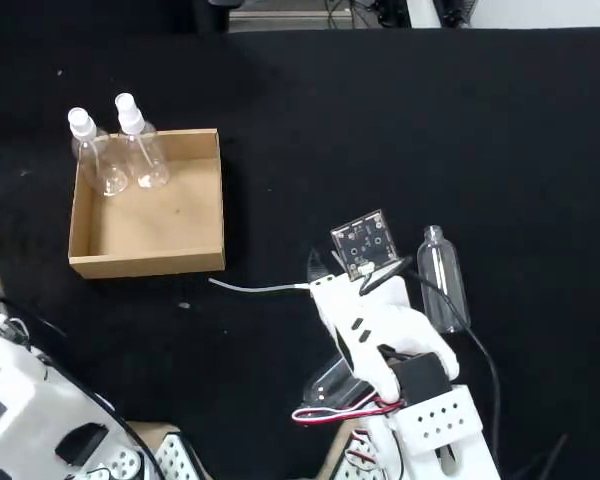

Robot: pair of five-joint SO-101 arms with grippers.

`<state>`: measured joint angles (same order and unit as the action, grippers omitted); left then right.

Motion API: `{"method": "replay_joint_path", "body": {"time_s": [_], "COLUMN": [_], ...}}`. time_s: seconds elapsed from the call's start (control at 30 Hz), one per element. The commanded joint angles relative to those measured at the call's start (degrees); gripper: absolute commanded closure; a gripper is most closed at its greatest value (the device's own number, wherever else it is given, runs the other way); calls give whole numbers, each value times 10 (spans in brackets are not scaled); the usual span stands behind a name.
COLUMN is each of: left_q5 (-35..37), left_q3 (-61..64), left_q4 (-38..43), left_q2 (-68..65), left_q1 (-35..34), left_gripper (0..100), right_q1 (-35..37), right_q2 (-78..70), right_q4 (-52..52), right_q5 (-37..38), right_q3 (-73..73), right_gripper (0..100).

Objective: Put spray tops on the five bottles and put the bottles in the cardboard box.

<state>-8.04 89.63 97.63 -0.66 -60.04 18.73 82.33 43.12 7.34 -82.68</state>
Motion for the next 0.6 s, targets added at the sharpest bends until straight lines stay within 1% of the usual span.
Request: {"method": "replay_joint_path", "body": {"time_s": [0.0,0.13,0.3,0.4,0.57], "left_q5": [-17,-27,-24,-24,-25], "left_q3": [3,-12,-19,3,69], "left_q4": [-6,-99,-319,-429,-549], "left_q2": [76,149,285,370,476], "left_q1": [11,10,11,8,6], "left_gripper": [610,610,610,611,611], "right_q1": [5,5,5,5,5], "right_q2": [13,13,13,13,13], "right_q4": [-12,-12,-12,-12,-14], "right_q5": [1,1,3,3,4], "right_q3": [4,4,4,4,5], "right_gripper": [910,910,910,910,910]}}
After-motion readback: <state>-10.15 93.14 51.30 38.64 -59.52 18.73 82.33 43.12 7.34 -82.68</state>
